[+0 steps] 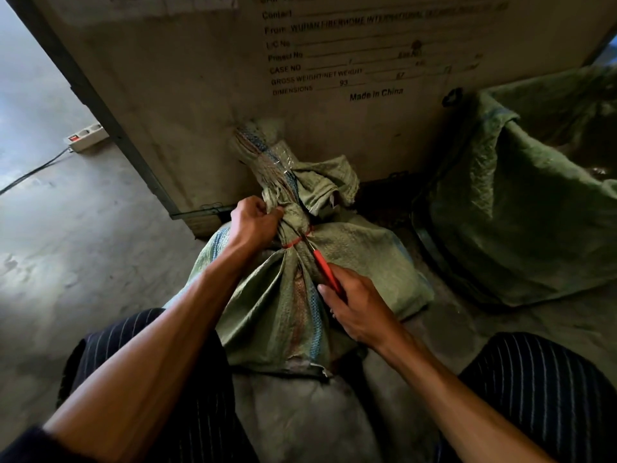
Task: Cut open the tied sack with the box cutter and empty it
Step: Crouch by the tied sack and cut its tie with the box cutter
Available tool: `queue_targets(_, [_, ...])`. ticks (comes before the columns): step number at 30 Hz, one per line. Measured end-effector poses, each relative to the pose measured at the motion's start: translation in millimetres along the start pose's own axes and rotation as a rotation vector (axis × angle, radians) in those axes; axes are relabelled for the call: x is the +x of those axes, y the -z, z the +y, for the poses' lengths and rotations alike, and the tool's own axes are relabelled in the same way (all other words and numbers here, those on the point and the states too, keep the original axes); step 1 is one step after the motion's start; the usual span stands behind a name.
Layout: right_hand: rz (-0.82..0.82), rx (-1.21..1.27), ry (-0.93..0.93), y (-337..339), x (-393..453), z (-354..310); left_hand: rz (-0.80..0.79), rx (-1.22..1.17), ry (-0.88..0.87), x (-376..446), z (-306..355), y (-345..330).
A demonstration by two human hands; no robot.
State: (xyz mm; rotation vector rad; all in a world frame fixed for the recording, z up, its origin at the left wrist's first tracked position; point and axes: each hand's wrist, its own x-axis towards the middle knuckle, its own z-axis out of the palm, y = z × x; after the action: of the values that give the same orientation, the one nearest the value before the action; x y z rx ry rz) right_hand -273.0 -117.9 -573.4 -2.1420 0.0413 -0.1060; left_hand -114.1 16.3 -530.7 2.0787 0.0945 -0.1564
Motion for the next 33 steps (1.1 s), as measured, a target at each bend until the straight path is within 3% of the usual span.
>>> queue_targets(10, [0.004, -0.186, 0.049, -1.9, -1.2, -7.8, 0.053, -0.058, -0.013, 2.8, 4.0, 3.8])
queue_targets(16, [0.152, -0.477, 0.076, 6.7, -3.9, -9.8, 0.055, -0.097, 0.042, 6.8, 4.6, 7.8])
queue_targets(33, [0.219, -0.553, 0.132, 7.7, 8.4, -8.6, -0.050, -0.179, 0.104, 7.9, -4.7, 15.5])
